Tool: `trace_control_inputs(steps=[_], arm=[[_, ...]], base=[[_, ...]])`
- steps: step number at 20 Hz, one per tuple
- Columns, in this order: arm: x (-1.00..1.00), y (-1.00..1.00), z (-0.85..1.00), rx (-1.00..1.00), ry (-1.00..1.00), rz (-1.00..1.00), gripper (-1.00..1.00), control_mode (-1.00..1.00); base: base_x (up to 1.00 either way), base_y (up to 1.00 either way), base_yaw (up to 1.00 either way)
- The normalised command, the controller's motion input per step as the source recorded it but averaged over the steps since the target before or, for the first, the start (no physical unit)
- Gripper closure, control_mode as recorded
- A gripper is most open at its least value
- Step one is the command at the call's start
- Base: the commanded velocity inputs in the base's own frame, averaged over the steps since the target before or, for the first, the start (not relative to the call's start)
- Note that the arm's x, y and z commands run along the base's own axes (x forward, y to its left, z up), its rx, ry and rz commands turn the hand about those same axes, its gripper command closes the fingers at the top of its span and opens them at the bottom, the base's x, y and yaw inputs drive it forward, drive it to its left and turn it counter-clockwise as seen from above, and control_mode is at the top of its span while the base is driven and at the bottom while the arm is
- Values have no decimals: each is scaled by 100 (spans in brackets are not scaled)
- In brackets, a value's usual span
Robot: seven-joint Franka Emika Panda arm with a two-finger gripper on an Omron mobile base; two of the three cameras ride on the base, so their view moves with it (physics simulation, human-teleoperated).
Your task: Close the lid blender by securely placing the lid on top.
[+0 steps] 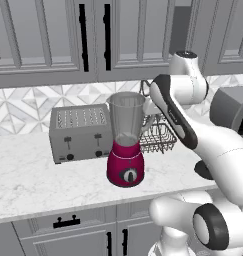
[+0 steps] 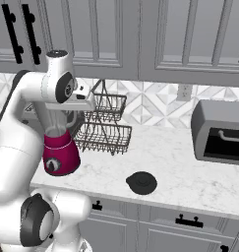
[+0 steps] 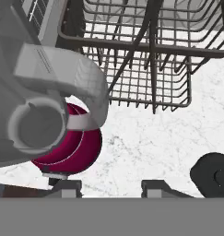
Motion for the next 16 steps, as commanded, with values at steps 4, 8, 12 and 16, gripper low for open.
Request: trace_control_inputs(steps=[4,8,12,16], arm=[[1,-13,0,0,0,0,-100,-100],[-20,-71,-20,-2,0,0,-100,-100],[-27,-84,-56,-14,1,0,-100,-100],[-19,-100,-87,0,7,0,-100,-100]], base=[[0,0,0],[0,0,0],[0,0,0],[0,0,0]])
